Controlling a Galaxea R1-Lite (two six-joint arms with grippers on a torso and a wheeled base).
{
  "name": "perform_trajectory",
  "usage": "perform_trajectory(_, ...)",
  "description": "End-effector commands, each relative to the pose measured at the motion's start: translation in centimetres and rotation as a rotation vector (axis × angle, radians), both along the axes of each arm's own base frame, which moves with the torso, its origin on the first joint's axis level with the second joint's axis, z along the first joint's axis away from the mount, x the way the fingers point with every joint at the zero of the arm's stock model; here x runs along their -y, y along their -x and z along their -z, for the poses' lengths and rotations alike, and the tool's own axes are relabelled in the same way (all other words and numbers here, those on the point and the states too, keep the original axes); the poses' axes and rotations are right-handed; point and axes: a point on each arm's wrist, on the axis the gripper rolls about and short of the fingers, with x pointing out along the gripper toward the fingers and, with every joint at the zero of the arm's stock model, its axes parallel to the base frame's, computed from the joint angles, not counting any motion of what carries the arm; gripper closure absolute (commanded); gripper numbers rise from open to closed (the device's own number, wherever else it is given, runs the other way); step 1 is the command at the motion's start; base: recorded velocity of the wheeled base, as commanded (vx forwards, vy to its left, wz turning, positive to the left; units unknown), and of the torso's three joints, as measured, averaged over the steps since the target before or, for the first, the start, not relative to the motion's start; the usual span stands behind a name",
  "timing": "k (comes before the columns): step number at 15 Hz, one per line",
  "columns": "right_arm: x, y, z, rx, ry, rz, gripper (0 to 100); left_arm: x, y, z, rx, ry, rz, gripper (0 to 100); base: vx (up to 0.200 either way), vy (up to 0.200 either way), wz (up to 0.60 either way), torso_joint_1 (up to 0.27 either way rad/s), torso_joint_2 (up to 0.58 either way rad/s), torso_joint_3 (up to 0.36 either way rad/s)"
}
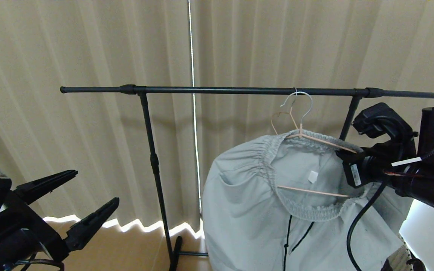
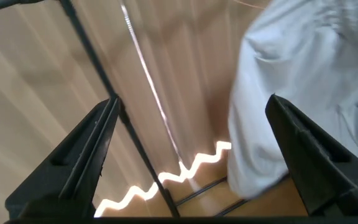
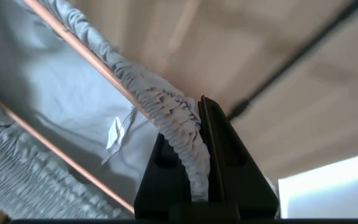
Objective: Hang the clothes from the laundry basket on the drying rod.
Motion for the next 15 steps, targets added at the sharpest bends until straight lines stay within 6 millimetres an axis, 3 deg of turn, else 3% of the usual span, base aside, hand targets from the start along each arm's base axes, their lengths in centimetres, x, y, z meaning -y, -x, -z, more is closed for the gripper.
perform_trajectory(1, 0.2, -0.4, -0.1, 0.007, -0.014, 0.023, 100, 0.2, 0.2, 0.3, -0.008, -0.004, 0.018, 0, 0.000, 0.000, 0.00, 0.000, 0.00, 0.000)
perform_trajectory(4, -0.1, -1.1, -1.4, 0.043, -0.086, 0.057, 100, 0.2, 0.4, 0.1, 0.004, 0.001, 0.023, 0, 0.000, 0.000, 0.00, 0.000, 0.00, 0.000)
perform_trajectory(8, -0.2, -1.3, -0.8, 0.023, -0.076, 0.059, 100, 0.2, 0.4, 0.2, -0.003, -0.001, 0.021, 0, 0.000, 0.000, 0.00, 0.000, 0.00, 0.000)
perform_trajectory(15, -0.9, -1.5, -0.6, 0.021, -0.078, 0.037, 100, 0.2, 0.3, 0.4, -0.012, -0.004, 0.021, 0, 0.200, 0.000, 0.00, 0.003, 0.00, 0.004)
